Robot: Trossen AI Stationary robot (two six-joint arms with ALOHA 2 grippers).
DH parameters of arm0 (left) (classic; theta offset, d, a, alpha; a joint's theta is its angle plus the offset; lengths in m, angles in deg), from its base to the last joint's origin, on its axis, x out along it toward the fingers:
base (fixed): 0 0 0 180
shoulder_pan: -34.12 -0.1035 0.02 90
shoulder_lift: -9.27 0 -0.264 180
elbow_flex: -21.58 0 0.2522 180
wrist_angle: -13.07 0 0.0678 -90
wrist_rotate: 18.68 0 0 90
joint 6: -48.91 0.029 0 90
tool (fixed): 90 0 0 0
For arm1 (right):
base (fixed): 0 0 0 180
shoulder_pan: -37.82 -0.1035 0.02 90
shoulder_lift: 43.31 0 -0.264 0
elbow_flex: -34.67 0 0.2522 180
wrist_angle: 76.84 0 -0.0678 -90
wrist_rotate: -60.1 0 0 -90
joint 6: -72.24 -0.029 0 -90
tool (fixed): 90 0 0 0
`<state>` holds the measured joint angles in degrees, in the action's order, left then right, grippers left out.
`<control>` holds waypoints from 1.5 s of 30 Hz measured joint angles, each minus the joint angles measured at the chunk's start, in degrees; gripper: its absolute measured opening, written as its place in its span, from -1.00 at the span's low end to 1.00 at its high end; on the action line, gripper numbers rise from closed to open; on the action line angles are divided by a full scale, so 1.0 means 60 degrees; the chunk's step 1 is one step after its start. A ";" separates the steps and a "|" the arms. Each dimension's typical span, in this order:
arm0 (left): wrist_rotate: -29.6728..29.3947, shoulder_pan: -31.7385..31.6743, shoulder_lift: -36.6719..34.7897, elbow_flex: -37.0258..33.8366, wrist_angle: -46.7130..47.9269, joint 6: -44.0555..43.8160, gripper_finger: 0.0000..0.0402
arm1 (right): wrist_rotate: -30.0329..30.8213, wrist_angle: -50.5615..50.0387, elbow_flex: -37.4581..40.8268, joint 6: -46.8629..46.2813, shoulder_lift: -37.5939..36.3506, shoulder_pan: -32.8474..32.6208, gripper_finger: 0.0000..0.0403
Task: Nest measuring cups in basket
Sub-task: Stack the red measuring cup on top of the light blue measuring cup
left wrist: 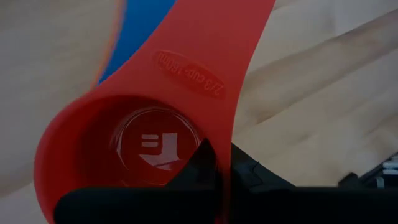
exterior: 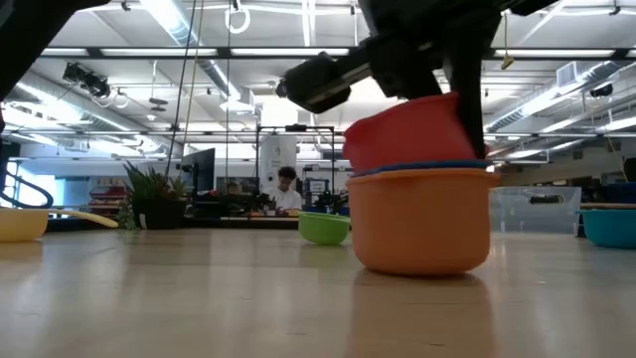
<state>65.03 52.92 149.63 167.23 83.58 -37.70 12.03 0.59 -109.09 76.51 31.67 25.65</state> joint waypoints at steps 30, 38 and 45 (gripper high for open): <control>0.0452 -0.0120 -0.1212 0.0036 0.0513 0.1332 -0.59 | -0.2253 -0.0209 0.0001 0.0027 0.0000 0.0001 -0.98; -0.0596 -0.0106 -0.2467 0.0040 0.3596 0.1526 -0.78 | -0.4460 -0.0202 0.0865 -0.1170 -0.0038 0.0001 -0.99; -0.0761 -0.0073 -0.2928 0.0040 0.5478 0.2433 -0.97 | -0.5097 -0.0187 0.2687 -0.2750 -0.0223 0.0001 -0.99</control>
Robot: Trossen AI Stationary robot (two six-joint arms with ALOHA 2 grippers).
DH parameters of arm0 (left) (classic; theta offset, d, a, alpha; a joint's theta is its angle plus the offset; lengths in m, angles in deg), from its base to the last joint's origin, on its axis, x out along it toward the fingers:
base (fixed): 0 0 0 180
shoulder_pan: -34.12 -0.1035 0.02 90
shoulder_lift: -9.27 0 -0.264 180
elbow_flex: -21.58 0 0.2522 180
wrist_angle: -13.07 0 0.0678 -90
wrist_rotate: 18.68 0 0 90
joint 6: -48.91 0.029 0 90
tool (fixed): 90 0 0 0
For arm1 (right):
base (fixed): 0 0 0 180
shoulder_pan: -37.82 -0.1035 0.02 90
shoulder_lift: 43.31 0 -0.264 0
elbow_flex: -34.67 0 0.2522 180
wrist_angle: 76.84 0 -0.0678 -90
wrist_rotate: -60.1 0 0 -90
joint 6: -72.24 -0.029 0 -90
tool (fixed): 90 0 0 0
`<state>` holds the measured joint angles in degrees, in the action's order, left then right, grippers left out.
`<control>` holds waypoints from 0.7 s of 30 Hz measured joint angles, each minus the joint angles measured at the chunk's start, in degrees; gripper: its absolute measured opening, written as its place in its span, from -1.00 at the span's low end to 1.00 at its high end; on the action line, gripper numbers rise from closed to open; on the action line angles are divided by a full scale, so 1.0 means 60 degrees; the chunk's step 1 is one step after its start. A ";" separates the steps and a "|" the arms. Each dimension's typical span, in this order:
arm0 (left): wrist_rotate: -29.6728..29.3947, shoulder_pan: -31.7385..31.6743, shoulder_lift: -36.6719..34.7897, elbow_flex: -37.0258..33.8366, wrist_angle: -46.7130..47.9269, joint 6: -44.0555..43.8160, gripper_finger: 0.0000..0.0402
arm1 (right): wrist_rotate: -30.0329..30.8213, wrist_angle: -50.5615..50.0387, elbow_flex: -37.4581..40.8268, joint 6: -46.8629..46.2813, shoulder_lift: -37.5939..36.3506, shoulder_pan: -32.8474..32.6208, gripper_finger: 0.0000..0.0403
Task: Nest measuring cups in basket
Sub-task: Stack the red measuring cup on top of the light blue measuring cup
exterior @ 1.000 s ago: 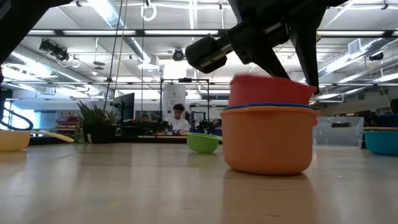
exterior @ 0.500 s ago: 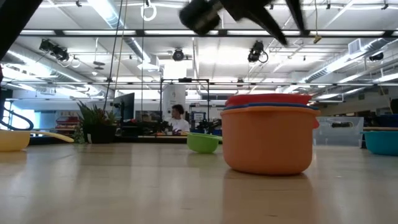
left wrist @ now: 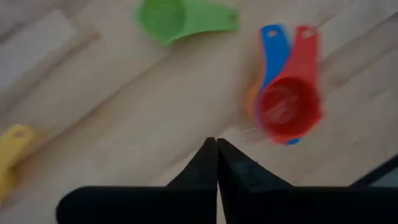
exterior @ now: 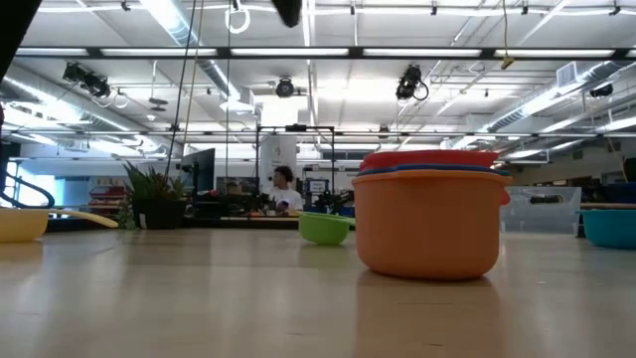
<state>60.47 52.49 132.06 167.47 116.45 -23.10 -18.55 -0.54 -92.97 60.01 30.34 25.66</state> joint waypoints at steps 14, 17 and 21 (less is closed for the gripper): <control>0.0921 -0.0095 -0.0057 -0.2283 0.0012 0.2085 -0.99 | -0.2115 0.3544 0.5333 -0.2584 -0.1190 -0.0015 -0.99; 0.1164 -0.0074 -0.0050 -0.3051 -0.0076 0.2411 -0.99 | -0.2603 0.4842 0.6429 -0.3003 -0.1395 -0.0015 -0.99; 0.1400 -0.0025 -0.0053 -0.3913 -0.0861 0.3260 -1.00 | -0.3004 0.6356 0.7865 -0.3559 -0.1597 -0.0015 -0.99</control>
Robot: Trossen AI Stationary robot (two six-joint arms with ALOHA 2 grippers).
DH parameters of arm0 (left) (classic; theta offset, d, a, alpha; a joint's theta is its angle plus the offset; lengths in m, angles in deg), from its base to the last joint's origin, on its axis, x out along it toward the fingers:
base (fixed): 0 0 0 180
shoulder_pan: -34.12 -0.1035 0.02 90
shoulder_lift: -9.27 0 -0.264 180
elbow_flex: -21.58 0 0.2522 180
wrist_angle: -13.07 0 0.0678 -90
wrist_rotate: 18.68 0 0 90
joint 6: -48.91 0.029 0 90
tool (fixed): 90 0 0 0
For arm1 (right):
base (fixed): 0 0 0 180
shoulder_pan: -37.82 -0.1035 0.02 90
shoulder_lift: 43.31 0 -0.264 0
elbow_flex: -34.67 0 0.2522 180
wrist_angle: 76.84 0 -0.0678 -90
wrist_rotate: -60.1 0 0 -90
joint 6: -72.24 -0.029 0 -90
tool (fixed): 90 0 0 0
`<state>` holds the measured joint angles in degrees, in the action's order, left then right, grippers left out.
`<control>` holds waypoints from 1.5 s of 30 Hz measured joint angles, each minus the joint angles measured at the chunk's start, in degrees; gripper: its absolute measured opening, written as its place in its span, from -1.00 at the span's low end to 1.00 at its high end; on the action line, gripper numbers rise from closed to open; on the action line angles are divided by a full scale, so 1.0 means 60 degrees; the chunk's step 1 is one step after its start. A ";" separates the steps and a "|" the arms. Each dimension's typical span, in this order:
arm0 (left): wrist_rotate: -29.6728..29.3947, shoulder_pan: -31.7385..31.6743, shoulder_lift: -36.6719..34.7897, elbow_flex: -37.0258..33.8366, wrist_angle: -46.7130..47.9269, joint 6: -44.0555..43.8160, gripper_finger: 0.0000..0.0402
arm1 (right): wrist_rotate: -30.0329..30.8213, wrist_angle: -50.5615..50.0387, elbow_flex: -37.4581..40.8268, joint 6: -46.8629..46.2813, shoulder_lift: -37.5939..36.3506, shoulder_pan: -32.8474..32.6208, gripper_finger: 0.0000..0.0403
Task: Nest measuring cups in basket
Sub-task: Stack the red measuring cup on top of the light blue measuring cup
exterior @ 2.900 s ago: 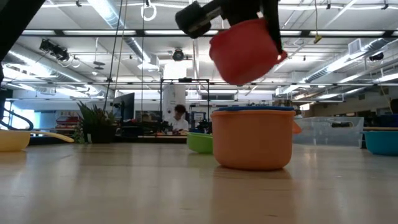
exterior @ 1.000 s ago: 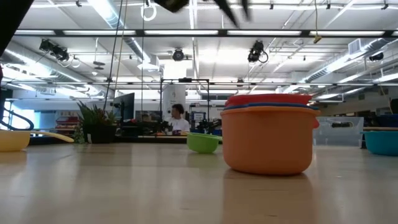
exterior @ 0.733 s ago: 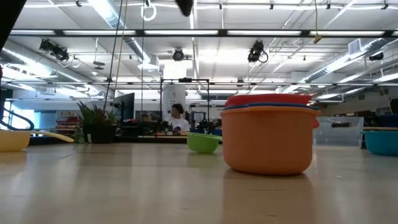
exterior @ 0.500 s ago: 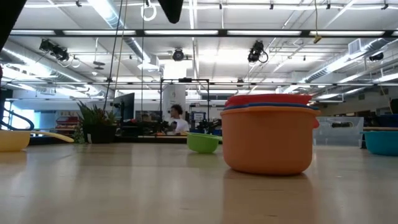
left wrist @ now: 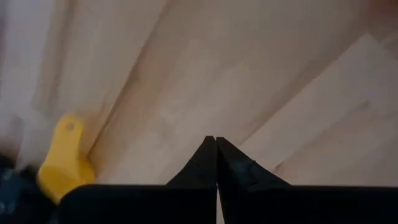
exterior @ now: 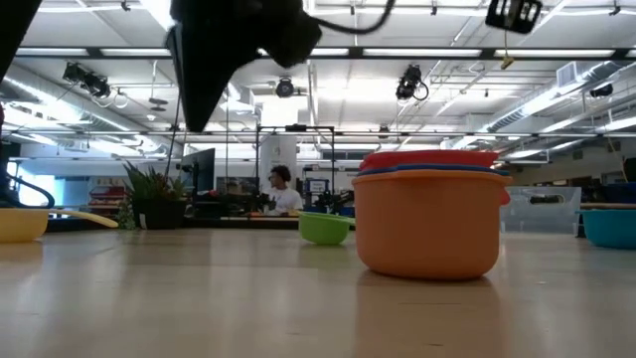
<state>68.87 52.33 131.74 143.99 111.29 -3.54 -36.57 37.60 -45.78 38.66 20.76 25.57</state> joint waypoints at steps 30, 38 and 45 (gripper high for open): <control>-0.3304 -0.0117 -0.5481 -0.2759 -0.4025 0.3758 -1.00 | 0.0713 0.2926 0.2599 -0.0685 -0.2526 0.0004 -0.99; -0.1874 -0.0237 -0.7523 -0.7238 -0.8592 0.2559 -1.00 | 0.0300 0.2616 0.2596 -0.1575 -0.2063 -0.0007 -0.99; -0.0445 -0.0259 -0.7179 -1.0487 -1.3985 0.1381 -1.00 | -0.0562 0.2226 0.2596 -0.3109 -0.1004 -0.0267 -0.99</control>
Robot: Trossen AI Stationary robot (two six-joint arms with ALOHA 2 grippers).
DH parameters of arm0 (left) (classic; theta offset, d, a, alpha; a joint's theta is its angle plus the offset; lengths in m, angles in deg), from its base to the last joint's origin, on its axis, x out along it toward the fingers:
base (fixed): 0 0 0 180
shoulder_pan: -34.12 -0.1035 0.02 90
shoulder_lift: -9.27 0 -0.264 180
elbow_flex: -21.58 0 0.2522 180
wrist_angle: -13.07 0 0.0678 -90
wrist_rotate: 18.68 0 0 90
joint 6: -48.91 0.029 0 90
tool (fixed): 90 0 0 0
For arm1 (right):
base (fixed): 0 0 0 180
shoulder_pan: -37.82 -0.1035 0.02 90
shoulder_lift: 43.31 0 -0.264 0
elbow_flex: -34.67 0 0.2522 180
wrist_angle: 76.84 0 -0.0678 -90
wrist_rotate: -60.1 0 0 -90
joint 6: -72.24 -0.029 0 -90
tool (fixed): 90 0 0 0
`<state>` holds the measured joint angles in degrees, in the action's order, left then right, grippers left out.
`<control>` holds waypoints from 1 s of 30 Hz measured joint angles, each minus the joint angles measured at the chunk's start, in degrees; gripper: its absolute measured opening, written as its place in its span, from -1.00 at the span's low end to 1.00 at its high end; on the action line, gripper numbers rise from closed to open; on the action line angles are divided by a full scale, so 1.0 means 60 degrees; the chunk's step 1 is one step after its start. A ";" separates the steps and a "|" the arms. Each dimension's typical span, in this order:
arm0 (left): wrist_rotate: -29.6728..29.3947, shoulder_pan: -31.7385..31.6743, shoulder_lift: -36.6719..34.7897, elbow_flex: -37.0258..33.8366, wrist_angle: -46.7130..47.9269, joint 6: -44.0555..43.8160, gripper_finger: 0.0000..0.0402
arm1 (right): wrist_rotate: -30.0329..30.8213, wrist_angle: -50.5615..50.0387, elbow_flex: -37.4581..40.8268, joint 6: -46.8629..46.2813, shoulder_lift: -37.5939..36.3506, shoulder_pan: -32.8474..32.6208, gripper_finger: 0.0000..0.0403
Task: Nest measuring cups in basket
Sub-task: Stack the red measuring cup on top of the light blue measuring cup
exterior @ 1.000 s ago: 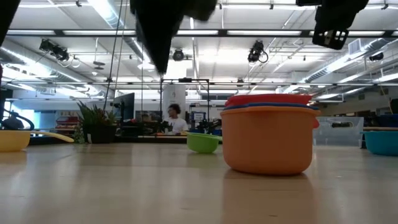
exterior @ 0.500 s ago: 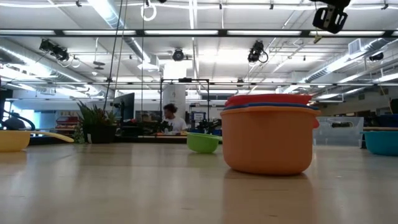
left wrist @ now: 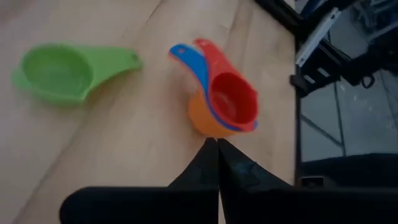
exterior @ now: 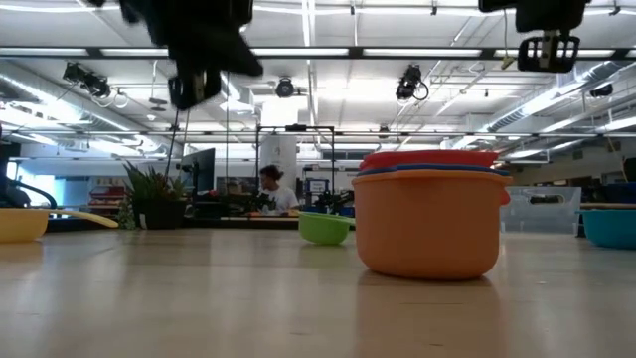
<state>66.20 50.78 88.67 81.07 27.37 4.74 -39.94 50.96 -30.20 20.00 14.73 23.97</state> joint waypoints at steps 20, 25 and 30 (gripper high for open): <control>0.1412 -0.0499 0.2662 -0.0191 -0.1771 0.0296 -1.00 | -0.1155 0.1370 -0.0011 -0.0821 0.3902 -0.0323 -0.99; 0.1500 -0.0484 0.2697 -0.0167 -0.1850 0.0221 -1.00 | -0.1964 0.1673 -0.0003 -0.0838 0.4681 -0.0448 -0.99; 0.1471 -0.0501 0.3105 -0.0090 -0.2158 0.0179 -1.00 | -0.2582 0.2264 -0.0004 -0.0752 0.5359 -0.0581 -0.99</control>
<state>75.03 47.78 107.30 80.53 14.43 5.82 -55.44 64.54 -30.23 15.49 46.89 20.48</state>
